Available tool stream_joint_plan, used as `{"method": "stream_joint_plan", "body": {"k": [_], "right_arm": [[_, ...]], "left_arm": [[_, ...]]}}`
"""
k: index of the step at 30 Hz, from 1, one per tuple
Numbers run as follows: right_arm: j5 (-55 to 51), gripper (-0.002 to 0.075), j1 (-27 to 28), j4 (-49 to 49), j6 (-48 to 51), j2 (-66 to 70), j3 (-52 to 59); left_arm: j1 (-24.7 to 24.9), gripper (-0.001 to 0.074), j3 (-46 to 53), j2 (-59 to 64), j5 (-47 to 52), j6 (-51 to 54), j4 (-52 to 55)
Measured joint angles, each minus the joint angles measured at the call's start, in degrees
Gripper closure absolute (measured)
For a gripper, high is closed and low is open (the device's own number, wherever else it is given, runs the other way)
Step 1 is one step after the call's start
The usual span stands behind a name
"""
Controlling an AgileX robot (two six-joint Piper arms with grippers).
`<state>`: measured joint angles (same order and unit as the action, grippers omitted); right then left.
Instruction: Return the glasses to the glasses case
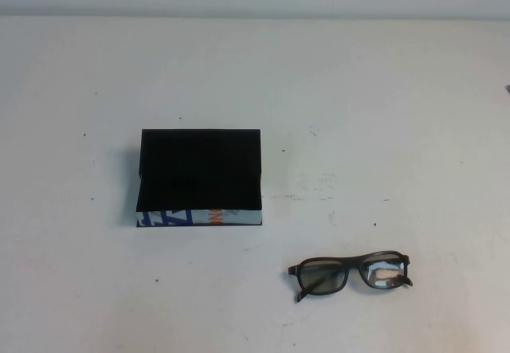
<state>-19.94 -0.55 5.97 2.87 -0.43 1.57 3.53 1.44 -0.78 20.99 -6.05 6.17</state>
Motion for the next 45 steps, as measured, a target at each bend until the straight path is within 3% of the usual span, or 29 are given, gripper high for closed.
{"method": "stream_joint_plan", "body": {"k": [12, 28, 33, 40, 45], "right_arm": [[0.39, 0.0739, 0.0, 1.95, 0.0, 0.0, 0.0], [15.23, 0.0739, 0.0, 35.99, -0.44, 0.0, 0.0], [2.73, 0.0739, 0.0, 42.55, -0.24, 0.79, -3.77], [-20.43, 0.0739, 0.0, 36.1, 4.05, 18.68, -22.55], [-30.14, 0.0739, 0.0, 34.42, 11.3, 32.72, -32.45]], "left_arm": [[0.0, 0.0735, 0.0, 0.0, 0.0, 0.0, 0.0], [-1.22, 0.0735, 0.0, 0.0, 0.0, 0.0, 0.0], [-1.22, 0.0735, 0.0, 0.0, 0.0, 0.0, 0.0], [-1.22, 0.0735, 0.0, 0.0, 0.0, 0.0, 0.0], [-1.22, 0.0735, 0.0, 0.0, 0.0, 0.0, 0.0]]}}
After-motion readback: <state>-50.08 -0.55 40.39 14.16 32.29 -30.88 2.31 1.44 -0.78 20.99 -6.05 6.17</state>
